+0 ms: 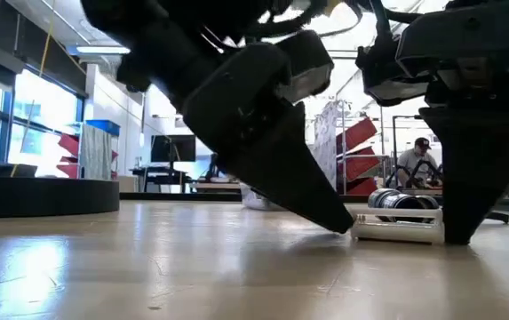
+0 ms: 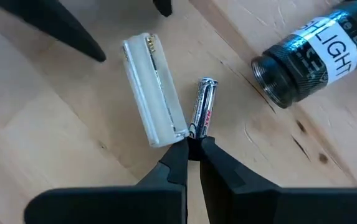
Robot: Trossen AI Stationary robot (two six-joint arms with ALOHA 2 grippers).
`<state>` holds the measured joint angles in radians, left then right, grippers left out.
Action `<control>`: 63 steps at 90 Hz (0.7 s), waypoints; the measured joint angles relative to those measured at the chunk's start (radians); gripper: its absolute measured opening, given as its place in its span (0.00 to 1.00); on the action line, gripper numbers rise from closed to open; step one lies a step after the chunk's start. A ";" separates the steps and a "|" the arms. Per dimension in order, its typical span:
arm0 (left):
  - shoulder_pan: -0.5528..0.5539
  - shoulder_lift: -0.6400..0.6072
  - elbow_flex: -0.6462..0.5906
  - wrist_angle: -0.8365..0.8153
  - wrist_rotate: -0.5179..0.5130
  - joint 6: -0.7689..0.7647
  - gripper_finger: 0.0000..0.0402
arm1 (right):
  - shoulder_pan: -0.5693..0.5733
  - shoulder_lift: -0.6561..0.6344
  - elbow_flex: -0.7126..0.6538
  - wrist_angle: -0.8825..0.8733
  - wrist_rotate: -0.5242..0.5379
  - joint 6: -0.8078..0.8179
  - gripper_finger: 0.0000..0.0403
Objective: Insert battery
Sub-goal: Insert the silver battery into the battery holder
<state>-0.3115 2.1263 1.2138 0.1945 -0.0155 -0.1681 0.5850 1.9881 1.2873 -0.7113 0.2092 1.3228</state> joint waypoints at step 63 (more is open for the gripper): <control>-0.017 0.073 0.004 0.130 0.034 0.008 0.42 | 0.000 0.000 0.000 0.001 -0.001 -0.030 0.00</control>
<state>-0.3285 2.1998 1.2182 0.3241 0.0185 -0.1599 0.5850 1.9884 1.2875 -0.7101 0.2085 1.2927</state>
